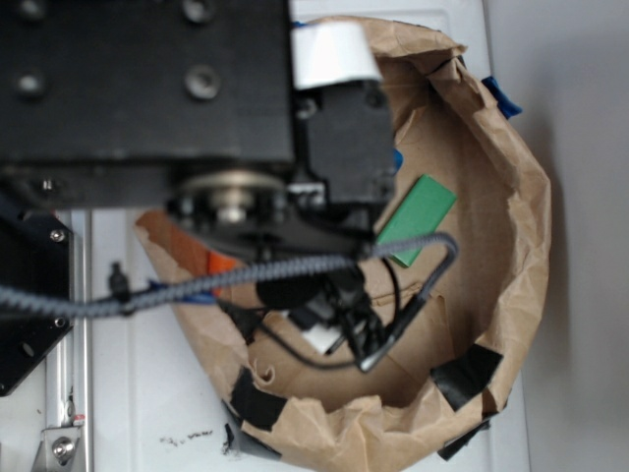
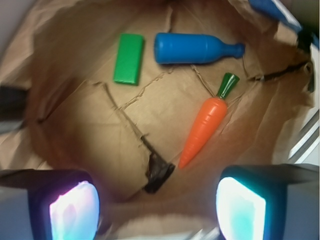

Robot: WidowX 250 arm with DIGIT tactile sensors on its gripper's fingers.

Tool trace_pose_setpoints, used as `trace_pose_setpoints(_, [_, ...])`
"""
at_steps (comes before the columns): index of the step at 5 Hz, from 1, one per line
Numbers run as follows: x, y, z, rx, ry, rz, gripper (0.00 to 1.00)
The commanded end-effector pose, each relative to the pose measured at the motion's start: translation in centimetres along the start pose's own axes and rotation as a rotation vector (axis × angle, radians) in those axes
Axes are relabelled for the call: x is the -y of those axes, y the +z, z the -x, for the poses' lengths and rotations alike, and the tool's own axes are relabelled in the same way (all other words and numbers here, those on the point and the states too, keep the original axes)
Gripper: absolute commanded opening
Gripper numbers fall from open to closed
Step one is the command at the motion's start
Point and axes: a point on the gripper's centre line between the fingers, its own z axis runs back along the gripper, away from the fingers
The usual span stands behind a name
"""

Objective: Grab the carrot.

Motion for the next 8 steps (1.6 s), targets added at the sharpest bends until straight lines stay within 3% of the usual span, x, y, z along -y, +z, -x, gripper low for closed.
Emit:
trace_pose_setpoints(1, [-1.4, -2.7, -4.6, 0.155, -0.012, 0.018, 1.0])
trace_pose_setpoints(2, [-1.6, -3.5, -4.9, 0.13, -0.043, 0.006, 1.0])
trace_pose_setpoints(5, [-1.6, -3.5, -4.9, 0.13, -0.043, 0.006, 1.0])
trace_pose_setpoints(6, [-1.7, -5.5, -5.6, 0.162, -0.036, -0.01, 1.0])
trace_pose_setpoints(8, [-3.0, -6.7, -5.7, 0.116, -0.031, -0.084, 1.0])
